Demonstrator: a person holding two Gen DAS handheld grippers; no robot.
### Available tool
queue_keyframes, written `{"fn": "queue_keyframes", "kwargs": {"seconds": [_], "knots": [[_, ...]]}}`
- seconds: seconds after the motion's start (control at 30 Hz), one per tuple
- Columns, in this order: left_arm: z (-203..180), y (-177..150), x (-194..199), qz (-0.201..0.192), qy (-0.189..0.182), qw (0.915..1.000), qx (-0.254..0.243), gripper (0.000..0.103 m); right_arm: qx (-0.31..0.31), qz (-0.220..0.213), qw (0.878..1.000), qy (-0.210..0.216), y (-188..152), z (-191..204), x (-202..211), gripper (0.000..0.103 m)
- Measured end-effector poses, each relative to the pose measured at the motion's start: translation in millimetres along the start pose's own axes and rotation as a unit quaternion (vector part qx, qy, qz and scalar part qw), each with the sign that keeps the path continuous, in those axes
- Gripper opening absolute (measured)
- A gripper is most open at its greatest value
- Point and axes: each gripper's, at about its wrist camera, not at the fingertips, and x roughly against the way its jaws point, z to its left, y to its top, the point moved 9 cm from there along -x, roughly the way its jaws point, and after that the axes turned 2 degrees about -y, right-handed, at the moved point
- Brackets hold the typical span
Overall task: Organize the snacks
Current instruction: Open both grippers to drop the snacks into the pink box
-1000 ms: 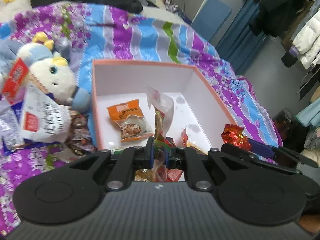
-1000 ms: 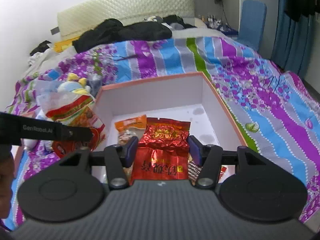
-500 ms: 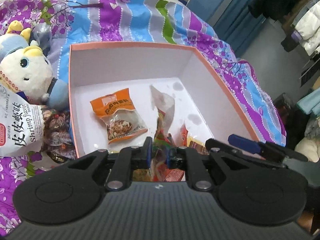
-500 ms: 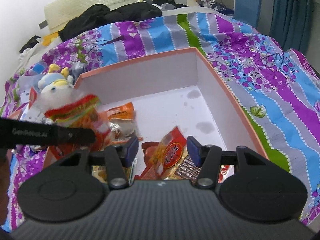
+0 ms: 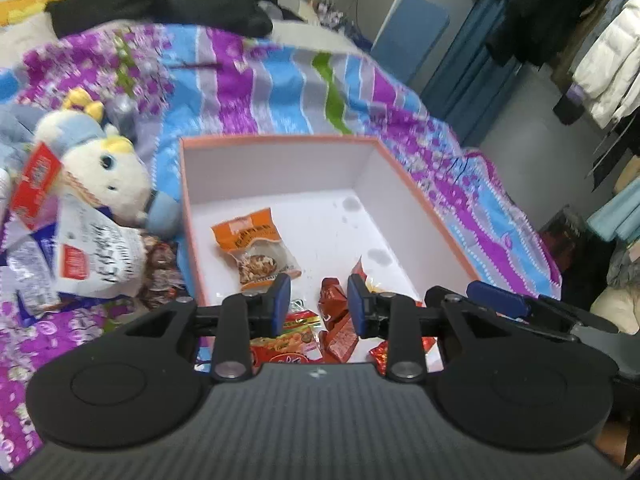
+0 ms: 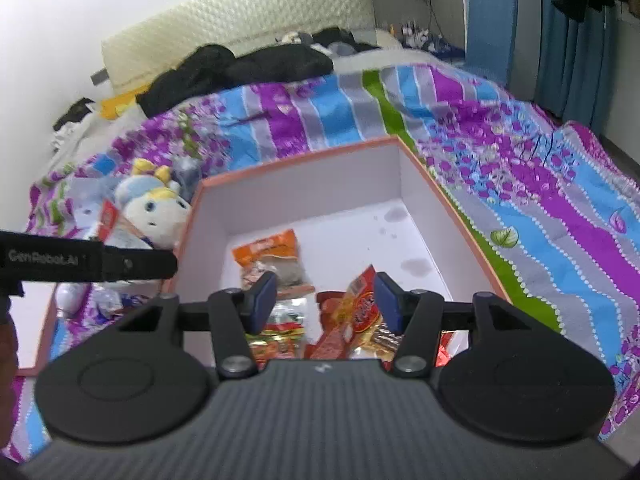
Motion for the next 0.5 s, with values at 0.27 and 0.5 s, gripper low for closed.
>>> {"fn": "queue_keyframes", "kwargs": {"seconds": [0.27, 0.5], "knots": [[-1.9, -19.8, 93.5, -0.053, 0.013, 0.9985, 0.008, 0.036, 0.010, -0.040, 0.999, 0.021, -4.6, 30.8, 70.5, 0.056], [5.4, -63.2, 157.3, -0.078, 0.025, 0.9964, 0.022, 0.036, 0.020, -0.065, 0.997, 0.038, -23.0, 57.1, 122.8, 0.056]]}}
